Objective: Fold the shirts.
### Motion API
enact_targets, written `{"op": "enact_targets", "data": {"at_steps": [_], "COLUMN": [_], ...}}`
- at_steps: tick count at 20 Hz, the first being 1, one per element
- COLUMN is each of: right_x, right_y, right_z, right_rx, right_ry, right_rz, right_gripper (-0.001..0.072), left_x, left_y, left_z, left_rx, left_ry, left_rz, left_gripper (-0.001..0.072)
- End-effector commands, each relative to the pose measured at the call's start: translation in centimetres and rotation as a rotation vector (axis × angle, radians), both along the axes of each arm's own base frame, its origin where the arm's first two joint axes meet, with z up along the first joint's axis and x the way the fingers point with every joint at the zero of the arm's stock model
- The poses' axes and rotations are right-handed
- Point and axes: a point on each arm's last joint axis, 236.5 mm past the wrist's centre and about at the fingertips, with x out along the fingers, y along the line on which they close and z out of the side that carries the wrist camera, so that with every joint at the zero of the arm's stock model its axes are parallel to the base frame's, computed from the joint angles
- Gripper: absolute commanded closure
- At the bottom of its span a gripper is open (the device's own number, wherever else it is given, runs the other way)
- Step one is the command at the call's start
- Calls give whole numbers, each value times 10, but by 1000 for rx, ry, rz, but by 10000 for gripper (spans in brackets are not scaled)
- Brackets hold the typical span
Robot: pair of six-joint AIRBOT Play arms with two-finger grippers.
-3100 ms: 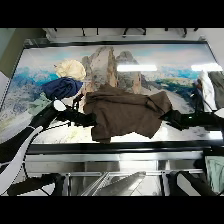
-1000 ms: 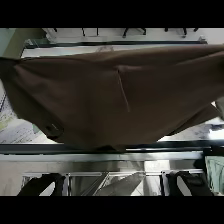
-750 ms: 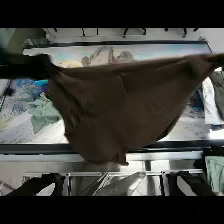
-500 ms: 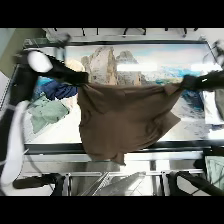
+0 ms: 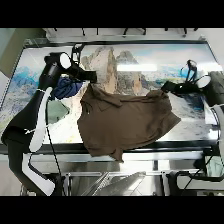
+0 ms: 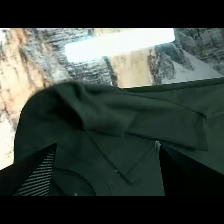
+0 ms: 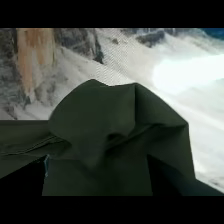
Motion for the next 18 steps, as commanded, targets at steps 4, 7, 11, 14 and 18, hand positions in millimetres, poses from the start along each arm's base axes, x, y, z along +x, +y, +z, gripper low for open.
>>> {"op": "enact_targets", "data": {"at_steps": [4,7,11,14,18], "right_x": [-67,-110,-131,-126,-122], "right_y": [-66,-87,-56,-38,-32], "right_z": [45,21,0,12,21], "right_rx": [47,66,173,260,289], "right_ry": [60,100,113,80,49], "right_rz": [-89,-192,-184,-154,-150], "right_gripper": [11,11,11,11,12], "left_x": [-124,-220,-327,-352,-341], "left_y": [82,74,39,46,45], "left_z": [-12,-57,-107,-135,-151], "left_rx": [125,41,-290,-334,-395], "left_ry": [373,449,697,715,624], "left_rz": [67,152,275,382,468], "left_gripper": [120,121,120,118,103]}}
